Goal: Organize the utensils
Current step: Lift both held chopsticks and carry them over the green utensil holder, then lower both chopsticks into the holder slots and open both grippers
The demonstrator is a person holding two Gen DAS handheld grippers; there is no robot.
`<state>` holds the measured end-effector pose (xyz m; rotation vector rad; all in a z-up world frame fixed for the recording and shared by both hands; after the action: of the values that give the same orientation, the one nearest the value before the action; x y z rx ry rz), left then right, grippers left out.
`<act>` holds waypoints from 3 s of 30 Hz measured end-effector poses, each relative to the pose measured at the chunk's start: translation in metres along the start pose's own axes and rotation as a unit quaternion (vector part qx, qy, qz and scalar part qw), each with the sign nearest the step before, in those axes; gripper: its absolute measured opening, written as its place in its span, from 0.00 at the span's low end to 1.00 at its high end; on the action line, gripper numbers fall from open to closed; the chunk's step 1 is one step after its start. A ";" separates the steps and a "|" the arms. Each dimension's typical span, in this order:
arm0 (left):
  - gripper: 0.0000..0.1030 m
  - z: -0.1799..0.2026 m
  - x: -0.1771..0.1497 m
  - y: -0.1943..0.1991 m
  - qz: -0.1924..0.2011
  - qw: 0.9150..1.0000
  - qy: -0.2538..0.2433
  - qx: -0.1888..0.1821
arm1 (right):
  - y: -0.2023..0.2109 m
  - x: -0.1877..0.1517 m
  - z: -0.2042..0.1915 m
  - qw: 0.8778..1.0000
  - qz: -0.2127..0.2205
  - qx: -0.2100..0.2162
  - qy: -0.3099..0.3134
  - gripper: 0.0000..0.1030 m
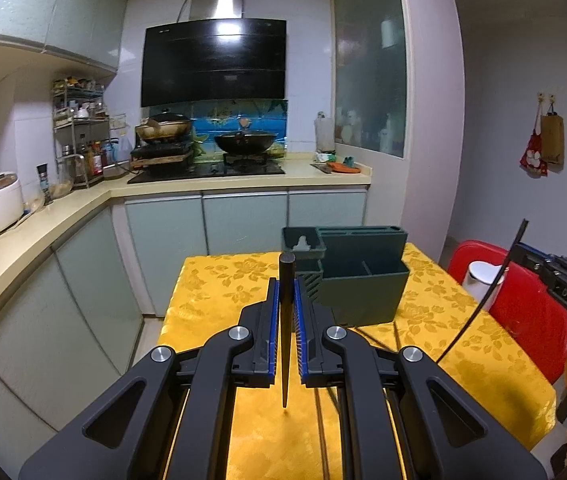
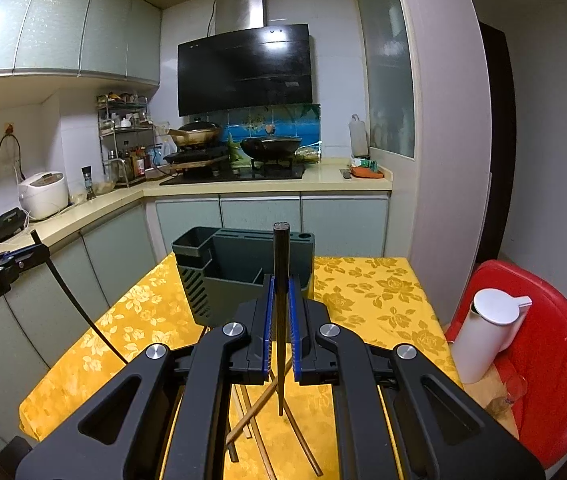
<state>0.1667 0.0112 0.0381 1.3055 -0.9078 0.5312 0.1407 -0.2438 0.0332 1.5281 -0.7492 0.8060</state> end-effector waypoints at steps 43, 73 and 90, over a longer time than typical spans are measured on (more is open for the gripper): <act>0.07 0.054 0.119 -0.173 -0.045 0.998 -0.015 -0.043 | -0.141 0.099 0.021 0.999 -0.039 0.000 -0.009 0.08; 0.90 0.017 0.091 -0.079 0.022 0.999 0.029 0.013 | -0.061 0.090 0.028 0.999 0.020 -0.005 -0.029 0.65; 0.90 0.010 -0.008 -0.051 -0.015 0.998 0.030 0.053 | -0.021 -0.010 0.027 0.998 0.020 -0.060 -0.005 0.67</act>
<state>0.1996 -0.0080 0.0015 1.3893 -0.8181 0.5989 0.1546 -0.2682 0.0119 1.4148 -0.8238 0.7686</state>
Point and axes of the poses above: each gripper's, at about its wrist camera, not at the fingertips, and y roughly against the way its jaws point, z to its right, x to its top, the point moved 3 cm from there along -y, roughly the way its jaws point, and after that the axes turned 13 degrees about -z, right-handed, at the moved point
